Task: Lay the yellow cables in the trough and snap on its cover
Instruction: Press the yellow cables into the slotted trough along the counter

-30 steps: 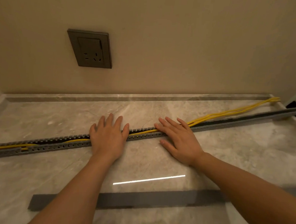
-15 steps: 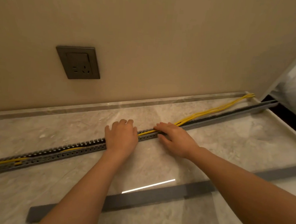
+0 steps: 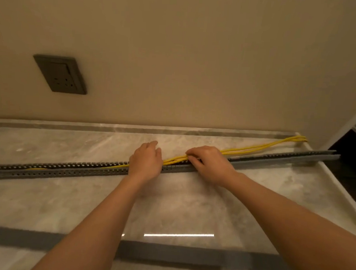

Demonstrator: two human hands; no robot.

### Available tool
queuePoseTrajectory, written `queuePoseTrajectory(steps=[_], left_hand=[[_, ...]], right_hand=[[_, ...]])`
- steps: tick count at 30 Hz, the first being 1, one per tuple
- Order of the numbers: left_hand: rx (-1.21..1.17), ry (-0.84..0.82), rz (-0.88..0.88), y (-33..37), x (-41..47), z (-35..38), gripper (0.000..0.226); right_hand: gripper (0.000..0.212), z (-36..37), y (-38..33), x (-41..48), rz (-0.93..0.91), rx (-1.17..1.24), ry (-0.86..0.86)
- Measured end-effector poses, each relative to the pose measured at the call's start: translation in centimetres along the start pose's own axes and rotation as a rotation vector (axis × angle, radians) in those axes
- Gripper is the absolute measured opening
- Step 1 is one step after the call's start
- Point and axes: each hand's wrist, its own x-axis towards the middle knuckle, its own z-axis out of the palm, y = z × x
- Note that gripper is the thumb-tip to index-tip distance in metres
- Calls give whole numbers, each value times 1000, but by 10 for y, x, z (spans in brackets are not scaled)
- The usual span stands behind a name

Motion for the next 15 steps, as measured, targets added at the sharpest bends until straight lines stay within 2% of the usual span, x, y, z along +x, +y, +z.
queuePoseTrajectory(steps=[2, 5, 10, 15], left_hand=[[7, 7, -85, 5, 2, 6, 42], [139, 0, -197, -2, 2, 6, 41], [321, -48, -227, -23, -7, 7, 46], [367, 15, -218, -28, -7, 17, 51]], right_hand=[[25, -6, 26, 0, 18, 36, -34], [25, -9, 53, 2, 34, 58, -73], [30, -17, 87, 9, 93, 15, -39], [48, -24, 108, 12, 164, -41, -144]])
